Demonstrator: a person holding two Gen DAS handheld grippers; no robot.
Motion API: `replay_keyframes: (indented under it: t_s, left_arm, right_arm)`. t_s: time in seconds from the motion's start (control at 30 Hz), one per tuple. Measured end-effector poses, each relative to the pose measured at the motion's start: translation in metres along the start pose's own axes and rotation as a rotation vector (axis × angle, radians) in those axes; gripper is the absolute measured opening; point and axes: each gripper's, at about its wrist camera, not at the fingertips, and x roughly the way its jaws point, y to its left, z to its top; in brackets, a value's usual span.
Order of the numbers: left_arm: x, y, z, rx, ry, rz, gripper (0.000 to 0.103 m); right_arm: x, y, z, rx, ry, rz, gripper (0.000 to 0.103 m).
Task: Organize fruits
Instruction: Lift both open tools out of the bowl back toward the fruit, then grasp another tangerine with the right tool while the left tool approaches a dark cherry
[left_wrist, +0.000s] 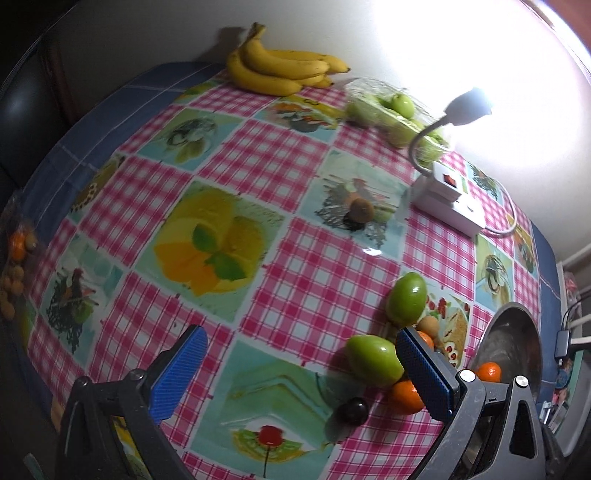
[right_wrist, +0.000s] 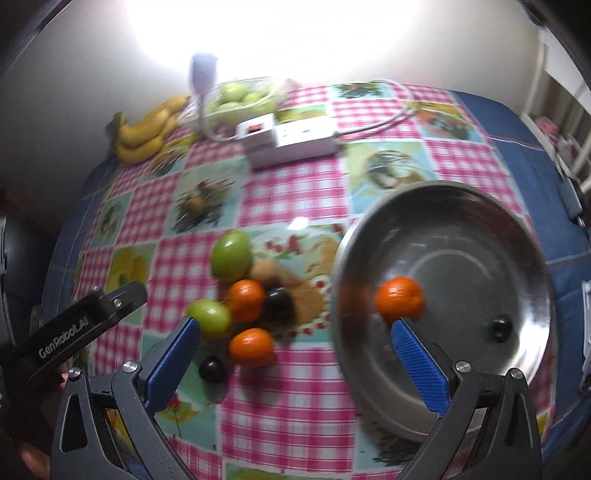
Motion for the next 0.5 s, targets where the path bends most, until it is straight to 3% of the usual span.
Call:
replay_keyframes:
  t_s: [0.3, 0.5]
  left_arm:
    - [0.012, 0.018, -0.01, -0.058, 0.045, -0.017, 0.103]
    - [0.021, 0.025, -0.015, -0.094, 0.066, -0.018, 0.103]
  right_arm:
    - [0.021, 0.02, -0.016, -0.069, 0.096, 0.057, 0.103]
    - [0.03, 0.029, -0.021, -0.1, 0.1, 0.081, 0.103]
